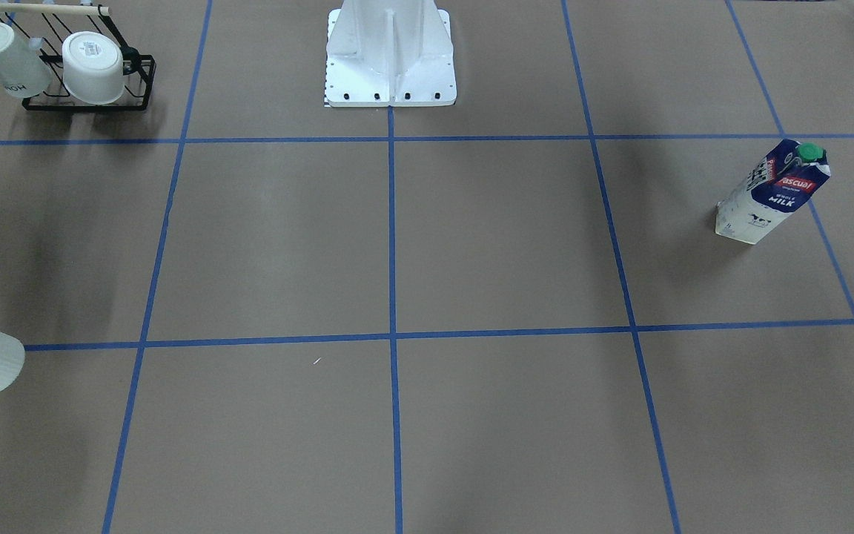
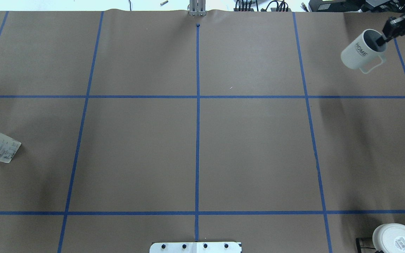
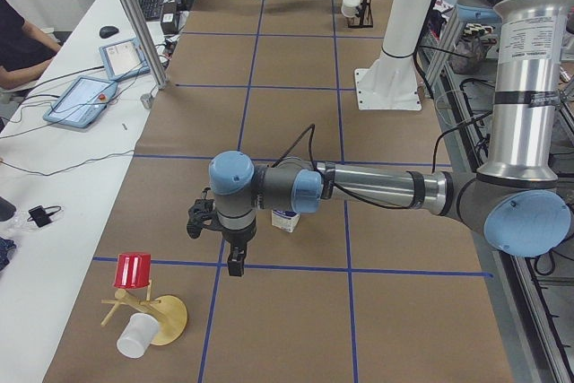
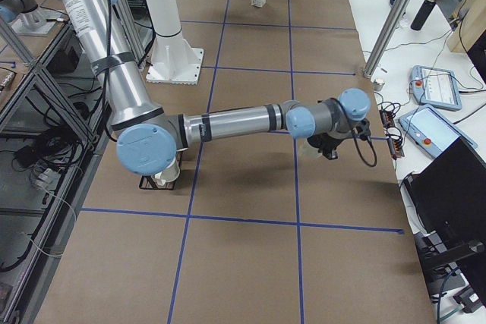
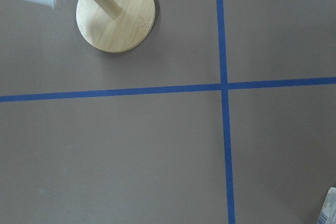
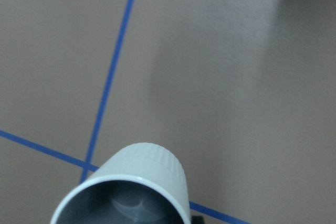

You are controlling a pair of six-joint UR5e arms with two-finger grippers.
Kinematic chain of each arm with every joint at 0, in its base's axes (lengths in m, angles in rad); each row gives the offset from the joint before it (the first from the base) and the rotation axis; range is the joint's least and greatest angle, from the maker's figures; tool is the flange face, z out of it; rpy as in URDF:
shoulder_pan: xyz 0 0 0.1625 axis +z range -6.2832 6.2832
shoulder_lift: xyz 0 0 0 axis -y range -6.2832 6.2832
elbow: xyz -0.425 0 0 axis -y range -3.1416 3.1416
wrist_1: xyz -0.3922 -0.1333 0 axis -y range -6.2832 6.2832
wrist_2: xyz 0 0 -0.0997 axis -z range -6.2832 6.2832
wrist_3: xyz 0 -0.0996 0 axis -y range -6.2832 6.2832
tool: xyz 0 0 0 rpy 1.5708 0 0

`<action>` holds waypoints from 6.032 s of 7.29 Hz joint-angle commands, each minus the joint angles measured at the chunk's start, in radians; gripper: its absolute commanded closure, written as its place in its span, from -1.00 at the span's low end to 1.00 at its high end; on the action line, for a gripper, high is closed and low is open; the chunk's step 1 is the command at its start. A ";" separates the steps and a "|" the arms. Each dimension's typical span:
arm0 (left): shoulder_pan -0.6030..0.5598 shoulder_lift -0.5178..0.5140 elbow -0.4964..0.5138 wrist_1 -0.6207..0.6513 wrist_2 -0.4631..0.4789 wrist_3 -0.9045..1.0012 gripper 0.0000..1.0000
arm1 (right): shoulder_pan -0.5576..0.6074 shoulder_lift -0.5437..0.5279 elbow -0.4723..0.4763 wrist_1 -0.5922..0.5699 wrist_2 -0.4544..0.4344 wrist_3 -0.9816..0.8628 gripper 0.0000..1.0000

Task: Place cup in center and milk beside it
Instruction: 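Grasp the white mug with the right gripper and lift it, then carry the white mug with the right gripper to the table center and lower it, then open the right gripper and raise it away from the mug, then grasp the Pascual milk carton with the left gripper and lift it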

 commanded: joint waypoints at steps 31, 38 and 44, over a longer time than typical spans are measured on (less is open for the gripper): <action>0.373 0.256 -0.409 -0.205 0.029 -0.125 -0.97 | -0.236 0.070 0.135 0.048 -0.177 0.624 -1.00; 0.440 0.247 -0.331 -0.291 0.025 -0.140 -0.97 | -0.242 0.067 0.132 0.049 -0.183 0.624 -1.00; 0.459 0.233 -0.321 -0.285 0.015 -0.140 1.00 | -0.242 0.064 0.137 0.049 -0.180 0.624 -1.00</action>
